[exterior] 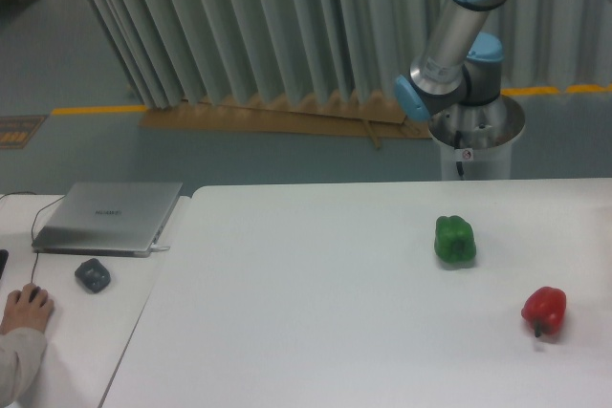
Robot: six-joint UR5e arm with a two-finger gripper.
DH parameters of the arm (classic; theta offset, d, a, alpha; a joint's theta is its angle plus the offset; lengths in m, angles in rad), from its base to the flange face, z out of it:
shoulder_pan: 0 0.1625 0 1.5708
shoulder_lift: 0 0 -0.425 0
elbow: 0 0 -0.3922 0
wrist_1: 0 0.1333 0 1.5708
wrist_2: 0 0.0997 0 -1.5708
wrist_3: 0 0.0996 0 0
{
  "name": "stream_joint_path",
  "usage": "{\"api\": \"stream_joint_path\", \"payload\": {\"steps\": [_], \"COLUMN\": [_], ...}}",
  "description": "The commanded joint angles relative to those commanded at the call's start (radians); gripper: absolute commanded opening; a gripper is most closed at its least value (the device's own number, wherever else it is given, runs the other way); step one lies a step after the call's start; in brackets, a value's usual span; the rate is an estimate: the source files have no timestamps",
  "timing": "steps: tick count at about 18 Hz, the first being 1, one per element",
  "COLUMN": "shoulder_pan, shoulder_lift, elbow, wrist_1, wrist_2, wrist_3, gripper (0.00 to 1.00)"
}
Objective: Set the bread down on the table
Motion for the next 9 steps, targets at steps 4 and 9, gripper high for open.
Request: {"api": "stream_joint_path", "payload": {"steps": [4, 9], "shoulder_pan": [-0.011, -0.015], "shoulder_lift": [-0.011, -0.031], "elbow": [0.005, 0.026], "wrist_1": [0.002, 0.008], "wrist_2": [-0.005, -0.011], "wrist_3": [-0.009, -0.026], "gripper": [1.0, 1.0]}}
